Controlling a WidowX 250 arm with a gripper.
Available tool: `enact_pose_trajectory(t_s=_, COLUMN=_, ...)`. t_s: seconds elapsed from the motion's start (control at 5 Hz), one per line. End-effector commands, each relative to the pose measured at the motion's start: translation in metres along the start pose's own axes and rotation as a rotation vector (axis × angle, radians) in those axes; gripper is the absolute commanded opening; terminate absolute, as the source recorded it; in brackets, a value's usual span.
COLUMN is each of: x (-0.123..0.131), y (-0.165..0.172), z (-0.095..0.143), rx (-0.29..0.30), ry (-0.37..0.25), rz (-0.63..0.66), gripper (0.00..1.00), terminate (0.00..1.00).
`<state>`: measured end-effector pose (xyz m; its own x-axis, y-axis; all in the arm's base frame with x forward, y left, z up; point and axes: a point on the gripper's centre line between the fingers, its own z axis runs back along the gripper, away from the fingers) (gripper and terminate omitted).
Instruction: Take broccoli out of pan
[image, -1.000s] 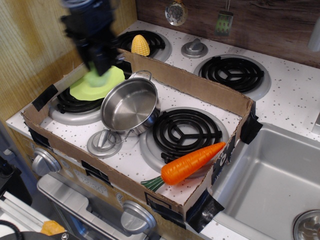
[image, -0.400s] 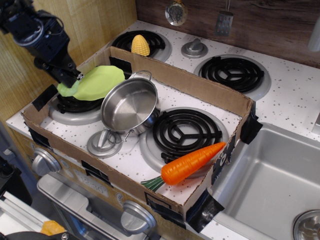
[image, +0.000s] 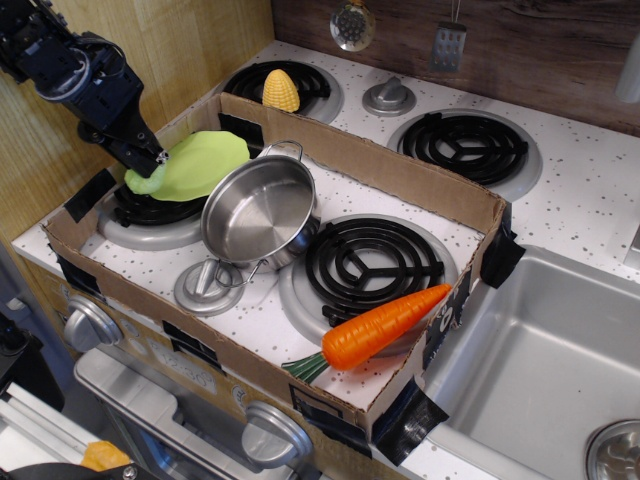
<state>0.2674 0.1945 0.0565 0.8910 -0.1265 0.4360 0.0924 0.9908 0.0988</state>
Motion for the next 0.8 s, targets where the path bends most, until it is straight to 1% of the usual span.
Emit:
enact_pose_trajectory(t_s=0.0, x=0.002, y=0.002, z=0.005, rx=0.041, ry=-0.048, rz=0.000, gripper=0.00, terminate=0.00)
enact_pose_trajectory(t_s=0.2, x=0.005, y=0.000, z=0.010, rx=0.017, ry=-0.045, rz=-0.032, gripper=1.00, terminate=0.00)
enact_pose_trajectory(t_s=0.4, x=0.016, y=-0.001, z=0.021, rx=0.051, ry=-0.029, rz=-0.084, gripper=1.00, terminate=0.00)
enact_pose_trajectory(t_s=0.6, x=0.030, y=-0.003, z=0.039, rx=0.098, ry=-0.003, rz=-0.134, gripper=1.00, terminate=1.00)
